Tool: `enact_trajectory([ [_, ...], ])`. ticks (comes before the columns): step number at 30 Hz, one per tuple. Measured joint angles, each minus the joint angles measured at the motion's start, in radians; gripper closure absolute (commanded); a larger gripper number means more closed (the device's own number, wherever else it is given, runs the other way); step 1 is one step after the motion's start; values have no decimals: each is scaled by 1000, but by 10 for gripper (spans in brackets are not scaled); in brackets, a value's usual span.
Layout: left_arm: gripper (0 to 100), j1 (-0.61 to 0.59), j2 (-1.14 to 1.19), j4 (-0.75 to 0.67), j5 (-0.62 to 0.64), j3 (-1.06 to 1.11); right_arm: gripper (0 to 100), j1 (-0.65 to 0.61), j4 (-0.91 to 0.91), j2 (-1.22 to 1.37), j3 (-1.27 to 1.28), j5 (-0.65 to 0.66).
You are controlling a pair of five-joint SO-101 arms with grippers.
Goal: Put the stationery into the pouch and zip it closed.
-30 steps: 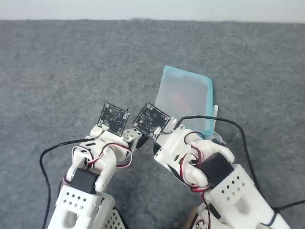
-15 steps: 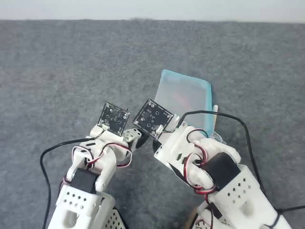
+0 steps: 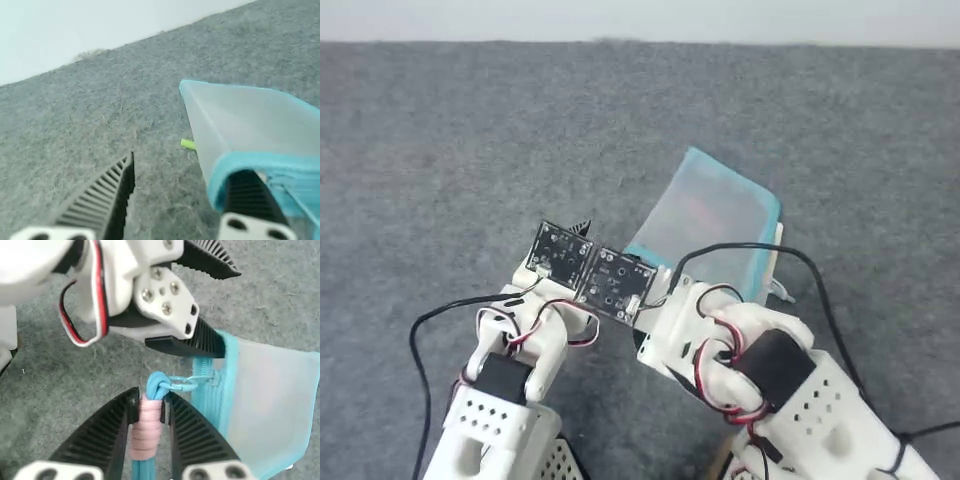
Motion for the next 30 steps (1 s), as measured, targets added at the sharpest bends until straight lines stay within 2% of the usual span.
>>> enact_trajectory([
  [4, 671, -2, 0, 0, 0, 0, 992, -3, 0, 0, 0, 3],
  [9, 716, -3, 0, 0, 12, 0, 992, -3, 0, 0, 0, 3],
  [14, 863, 51, 0, -9, 12, 15, 992, -12, 0, 0, 0, 3],
  [18, 991, 75, 0, -87, 12, 64, 992, -14, 0, 0, 2, 3],
  [22, 990, 58, 0, -107, -2, 69, 992, -9, 0, 0, 2, 3],
  [30, 991, -112, 0, -126, 34, 69, 992, 209, -18, 2, 0, 43],
])
